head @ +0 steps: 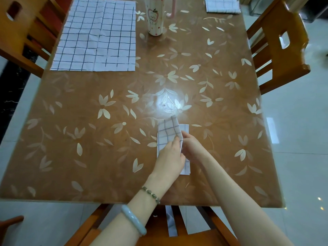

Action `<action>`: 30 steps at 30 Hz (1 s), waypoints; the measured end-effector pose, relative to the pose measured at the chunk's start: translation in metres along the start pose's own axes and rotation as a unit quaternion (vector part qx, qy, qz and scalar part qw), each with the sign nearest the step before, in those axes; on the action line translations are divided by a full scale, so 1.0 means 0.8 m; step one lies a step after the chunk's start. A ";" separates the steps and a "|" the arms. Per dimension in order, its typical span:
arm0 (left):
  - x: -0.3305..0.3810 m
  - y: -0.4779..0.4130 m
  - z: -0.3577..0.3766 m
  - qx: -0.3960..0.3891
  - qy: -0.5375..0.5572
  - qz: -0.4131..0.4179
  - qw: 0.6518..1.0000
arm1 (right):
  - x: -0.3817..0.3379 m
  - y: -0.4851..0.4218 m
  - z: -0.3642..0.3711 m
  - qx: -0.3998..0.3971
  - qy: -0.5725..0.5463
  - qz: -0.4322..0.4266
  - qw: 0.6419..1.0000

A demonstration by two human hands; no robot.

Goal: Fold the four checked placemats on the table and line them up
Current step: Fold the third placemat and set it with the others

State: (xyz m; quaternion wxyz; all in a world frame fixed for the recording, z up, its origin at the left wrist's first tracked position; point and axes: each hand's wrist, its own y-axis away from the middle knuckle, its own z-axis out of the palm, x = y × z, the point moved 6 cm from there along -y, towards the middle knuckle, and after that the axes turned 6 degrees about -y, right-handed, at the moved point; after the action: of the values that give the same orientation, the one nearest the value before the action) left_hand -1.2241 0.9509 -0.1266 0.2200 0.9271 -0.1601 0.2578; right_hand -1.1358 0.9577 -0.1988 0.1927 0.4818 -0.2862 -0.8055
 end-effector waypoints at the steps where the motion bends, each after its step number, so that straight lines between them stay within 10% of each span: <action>1: 0.001 -0.002 0.008 -0.005 -0.005 -0.003 1.000 | 0.000 0.002 -0.009 0.030 -0.058 0.001 0.998; 12: -0.006 -0.012 0.063 -0.045 0.001 -0.034 0.998 | -0.006 0.022 -0.069 0.274 0.250 -0.086 0.925; 20: -0.069 -0.041 -0.001 0.129 -0.144 0.052 0.980 | -0.016 0.024 -0.063 0.296 0.304 -0.096 0.900; 30: -0.105 -0.073 0.051 -0.019 -0.344 0.138 0.929 | -0.021 0.024 -0.063 0.298 0.299 -0.114 0.899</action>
State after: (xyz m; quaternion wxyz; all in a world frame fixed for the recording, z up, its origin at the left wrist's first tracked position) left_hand -1.2522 0.9960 -0.2228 0.1315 0.9232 -0.3575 -0.0519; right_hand -1.0830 0.9392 -0.1943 0.0233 0.7644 -0.3852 -0.5166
